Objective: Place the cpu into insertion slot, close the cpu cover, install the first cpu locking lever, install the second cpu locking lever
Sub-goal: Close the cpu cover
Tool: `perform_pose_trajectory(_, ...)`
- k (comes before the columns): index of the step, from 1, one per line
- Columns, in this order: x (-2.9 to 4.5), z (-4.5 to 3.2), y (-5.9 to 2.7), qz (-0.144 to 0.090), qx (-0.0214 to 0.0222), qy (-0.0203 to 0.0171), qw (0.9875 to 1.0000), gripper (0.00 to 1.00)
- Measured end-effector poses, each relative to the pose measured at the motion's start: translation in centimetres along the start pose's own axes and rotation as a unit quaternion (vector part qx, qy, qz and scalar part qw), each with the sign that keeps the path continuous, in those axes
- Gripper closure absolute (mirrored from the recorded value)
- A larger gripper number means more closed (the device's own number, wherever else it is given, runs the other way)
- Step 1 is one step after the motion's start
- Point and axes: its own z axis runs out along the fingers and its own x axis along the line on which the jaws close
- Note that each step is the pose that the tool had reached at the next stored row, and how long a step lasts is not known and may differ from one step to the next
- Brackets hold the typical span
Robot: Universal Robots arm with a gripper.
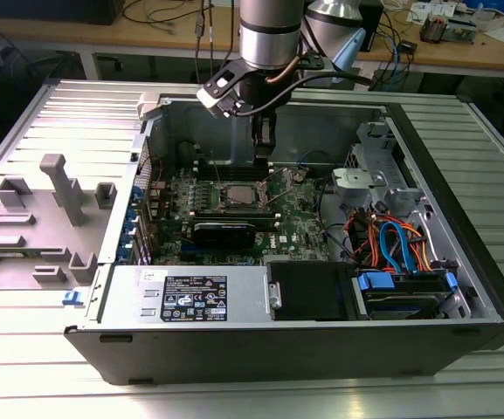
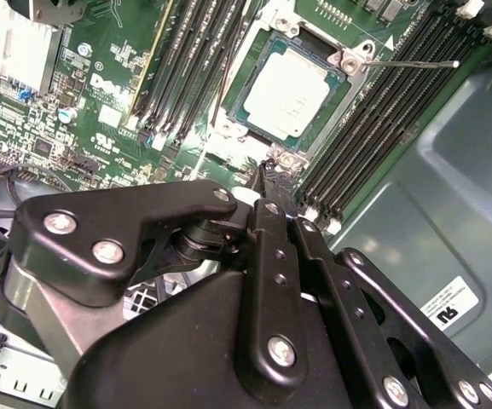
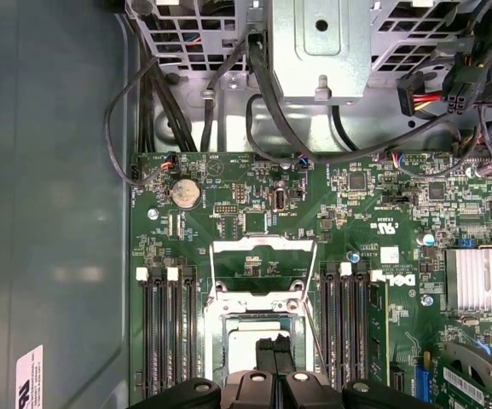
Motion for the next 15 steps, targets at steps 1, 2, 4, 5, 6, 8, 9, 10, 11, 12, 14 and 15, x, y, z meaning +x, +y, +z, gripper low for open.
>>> perform_pose_trajectory(1,0.00,0.00,0.03,0.000,0.0000,0.0000,1.0000,0.89)
perform_pose_trajectory(2,0.00,0.00,0.06,0.000,0.0000,0.0000,1.0000,0.89)
perform_pose_trajectory(4,0.00,0.00,0.11,0.000,0.0000,0.0000,1.0000,0.89)
perform_pose_trajectory(5,0.00,0.00,0.14,0.000,0.0000,0.0000,1.0000,0.89)
perform_pose_trajectory(6,0.00,0.00,0.16,0.000,0.0000,0.0000,1.0000,0.89)
perform_pose_trajectory(8,0.00,0.01,0.24,0.000,0.0000,0.0000,1.0000,0.89)
perform_pose_trajectory(9,0.00,0.01,0.26,0.000,0.0000,0.0000,1.0000,0.89)
perform_pose_trajectory(10,0.00,0.01,0.29,0.000,0.0000,0.0000,1.0000,0.89)
perform_pose_trajectory(11,0.00,0.01,0.32,0.000,0.0000,0.0000,1.0000,0.89)
perform_pose_trajectory(12,0.01,0.01,0.34,0.000,0.0000,0.0000,1.0000,0.89)
perform_pose_trajectory(14,0.01,0.01,0.45,0.000,0.0000,0.0000,1.0000,0.89)
perform_pose_trajectory(15,0.01,0.01,0.52,0.000,0.0000,0.0000,1.0000,0.89)
